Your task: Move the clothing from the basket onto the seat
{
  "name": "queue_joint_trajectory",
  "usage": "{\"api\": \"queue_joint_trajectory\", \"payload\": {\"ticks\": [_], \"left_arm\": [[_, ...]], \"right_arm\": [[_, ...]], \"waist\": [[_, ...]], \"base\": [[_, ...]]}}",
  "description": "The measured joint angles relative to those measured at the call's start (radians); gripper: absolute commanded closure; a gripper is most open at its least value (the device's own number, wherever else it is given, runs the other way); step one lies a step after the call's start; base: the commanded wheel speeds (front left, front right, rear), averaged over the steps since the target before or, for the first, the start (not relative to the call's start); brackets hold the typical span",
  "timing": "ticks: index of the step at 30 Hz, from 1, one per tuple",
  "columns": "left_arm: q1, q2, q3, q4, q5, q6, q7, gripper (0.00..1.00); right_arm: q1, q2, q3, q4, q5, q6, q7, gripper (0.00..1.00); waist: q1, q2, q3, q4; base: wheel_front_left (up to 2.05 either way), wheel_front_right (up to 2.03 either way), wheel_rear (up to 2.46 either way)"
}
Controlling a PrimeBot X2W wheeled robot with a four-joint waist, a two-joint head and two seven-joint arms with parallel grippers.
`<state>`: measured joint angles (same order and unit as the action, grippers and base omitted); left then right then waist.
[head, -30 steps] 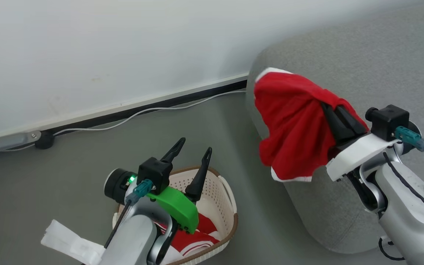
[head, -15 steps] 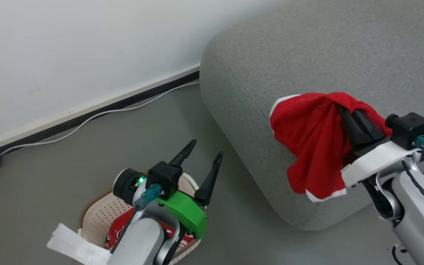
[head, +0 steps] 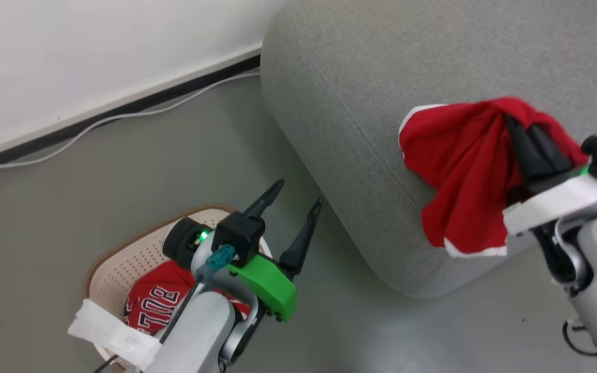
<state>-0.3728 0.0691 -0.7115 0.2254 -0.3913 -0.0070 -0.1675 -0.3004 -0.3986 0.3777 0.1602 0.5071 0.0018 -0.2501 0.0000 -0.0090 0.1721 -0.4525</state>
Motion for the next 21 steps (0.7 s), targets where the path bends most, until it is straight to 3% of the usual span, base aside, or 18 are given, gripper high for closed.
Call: {"api": "queue_joint_trajectory", "payload": {"ticks": [8, 21], "left_arm": [[-0.057, 0.009, 0.012, -0.040, 0.044, 0.017, 0.020, 0.00], [-0.153, 0.042, 0.044, -0.138, 0.096, 0.040, 0.035, 0.00]], "right_arm": [[-0.164, -0.033, -0.066, 0.035, 0.038, 0.023, -0.004, 1.00], [-0.535, -0.123, -0.233, 0.133, 0.119, 0.023, 0.061, 1.00]], "waist": [[0.0000, 0.0000, 0.079, 0.035], [0.0001, 0.0000, 0.220, 0.134]], "base": [[0.00, 0.00, 0.00], [0.00, 0.00, 0.00]]}}
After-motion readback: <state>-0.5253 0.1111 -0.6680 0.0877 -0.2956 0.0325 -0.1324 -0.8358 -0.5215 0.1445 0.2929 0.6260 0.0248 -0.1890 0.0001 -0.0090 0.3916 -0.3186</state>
